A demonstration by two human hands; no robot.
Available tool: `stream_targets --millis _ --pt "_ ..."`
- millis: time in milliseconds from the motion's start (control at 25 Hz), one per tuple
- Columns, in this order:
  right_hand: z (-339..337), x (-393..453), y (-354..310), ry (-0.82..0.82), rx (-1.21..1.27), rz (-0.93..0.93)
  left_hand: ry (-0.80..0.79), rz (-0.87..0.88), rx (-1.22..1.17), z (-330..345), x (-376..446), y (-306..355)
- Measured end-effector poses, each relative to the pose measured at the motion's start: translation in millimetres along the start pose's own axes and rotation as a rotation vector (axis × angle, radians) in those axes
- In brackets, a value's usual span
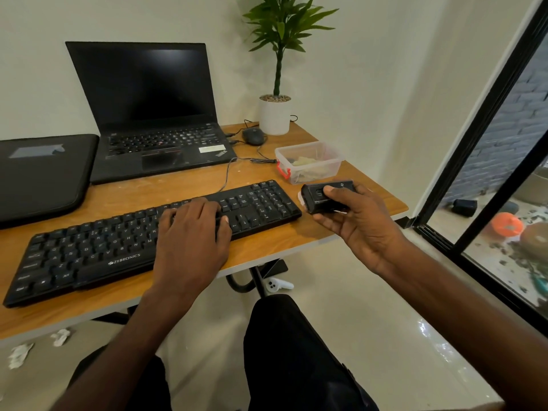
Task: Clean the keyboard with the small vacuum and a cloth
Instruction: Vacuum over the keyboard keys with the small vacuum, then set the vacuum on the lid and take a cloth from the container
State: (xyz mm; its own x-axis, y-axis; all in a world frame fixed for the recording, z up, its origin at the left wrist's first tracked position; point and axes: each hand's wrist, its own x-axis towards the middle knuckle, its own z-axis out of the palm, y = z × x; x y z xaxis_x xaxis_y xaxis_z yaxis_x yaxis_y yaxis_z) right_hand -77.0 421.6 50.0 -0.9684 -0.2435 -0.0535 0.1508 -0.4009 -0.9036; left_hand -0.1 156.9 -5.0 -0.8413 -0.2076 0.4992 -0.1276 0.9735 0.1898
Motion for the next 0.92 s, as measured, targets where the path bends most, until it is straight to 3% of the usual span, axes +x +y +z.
stream_targets --millis 240,360,600,720,920 --pt "-3.6 3.3 1.0 0.037 0.051 -0.017 -0.027 -0.003 -0.027 -1.0 -0.5 -0.8" --pt "-2.1 0.6 4.4 0.105 -0.048 -0.015 -0.028 -0.002 -0.015 -1.4 0.6 -1.7" --pt "-19.5 35.8 -19.3 0.378 -0.518 -0.223 0.024 0.011 -0.090 -2.4 13.2 22.5" --pt "-22.3 56.9 -27.3 0.417 -0.668 -0.225 -0.026 0.091 -0.137 6.4 32.7 61.7" --pt "-37.7 69.6 -16.3 0.466 -1.134 -0.209 -0.084 0.287 -0.142 33.7 55.8 108.8"
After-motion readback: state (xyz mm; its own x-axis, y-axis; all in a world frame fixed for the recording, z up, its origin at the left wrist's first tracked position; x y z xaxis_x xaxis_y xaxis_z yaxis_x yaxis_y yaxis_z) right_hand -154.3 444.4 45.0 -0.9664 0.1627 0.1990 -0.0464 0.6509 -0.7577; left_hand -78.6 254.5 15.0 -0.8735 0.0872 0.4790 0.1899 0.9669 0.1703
